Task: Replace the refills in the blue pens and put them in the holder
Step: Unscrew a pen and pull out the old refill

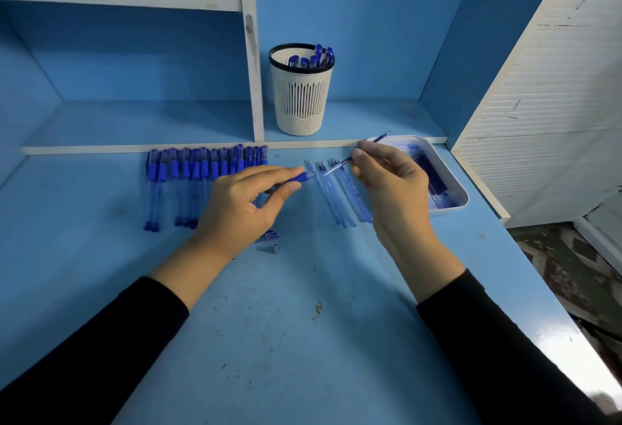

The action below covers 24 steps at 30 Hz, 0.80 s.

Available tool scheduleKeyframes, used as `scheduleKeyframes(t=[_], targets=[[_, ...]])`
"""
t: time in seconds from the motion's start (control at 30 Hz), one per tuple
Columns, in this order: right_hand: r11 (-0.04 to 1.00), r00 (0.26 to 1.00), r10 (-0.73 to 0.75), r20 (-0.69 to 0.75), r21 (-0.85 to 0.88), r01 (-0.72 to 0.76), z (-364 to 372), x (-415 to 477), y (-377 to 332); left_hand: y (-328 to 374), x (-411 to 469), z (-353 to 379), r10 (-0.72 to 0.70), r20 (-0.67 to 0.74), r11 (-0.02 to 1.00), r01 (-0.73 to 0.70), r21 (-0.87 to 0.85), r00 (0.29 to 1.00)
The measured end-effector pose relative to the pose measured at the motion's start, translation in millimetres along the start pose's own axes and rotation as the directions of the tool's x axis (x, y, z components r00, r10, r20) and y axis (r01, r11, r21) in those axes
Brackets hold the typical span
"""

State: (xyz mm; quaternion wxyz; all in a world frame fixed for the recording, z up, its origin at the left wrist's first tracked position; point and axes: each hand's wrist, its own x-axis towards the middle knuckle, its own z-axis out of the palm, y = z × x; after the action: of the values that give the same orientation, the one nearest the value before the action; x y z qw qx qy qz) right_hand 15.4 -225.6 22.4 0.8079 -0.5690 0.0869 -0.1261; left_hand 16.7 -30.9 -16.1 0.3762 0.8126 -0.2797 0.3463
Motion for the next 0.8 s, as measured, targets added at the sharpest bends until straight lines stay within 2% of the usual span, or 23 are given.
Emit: scheduleKeyframes(t=[0.43, 0.6, 0.8], targets=[[0.994, 0.993, -0.110, -0.035, 0.007, 0.111, 7.2, -6.7, 7.4, 0.9, 1.4, -0.1, 0.010, -0.024, 1.000, -0.010, -0.006, 1.000], [0.975, 0.975, -0.221, -0.033, -0.029, 0.220, 8.1, -15.5, 3.3, -1.6, 0.6, 0.0, -0.005, -0.069, 1.000, 0.006, 0.010, 0.998], [0.901, 0.909, -0.388, 0.154, -0.146, 0.409, 18.7, -35.6, 13.7, 4.1, 1.7, -0.6, 0.009, -0.118, 1.000, -0.006, 0.025, 0.993]])
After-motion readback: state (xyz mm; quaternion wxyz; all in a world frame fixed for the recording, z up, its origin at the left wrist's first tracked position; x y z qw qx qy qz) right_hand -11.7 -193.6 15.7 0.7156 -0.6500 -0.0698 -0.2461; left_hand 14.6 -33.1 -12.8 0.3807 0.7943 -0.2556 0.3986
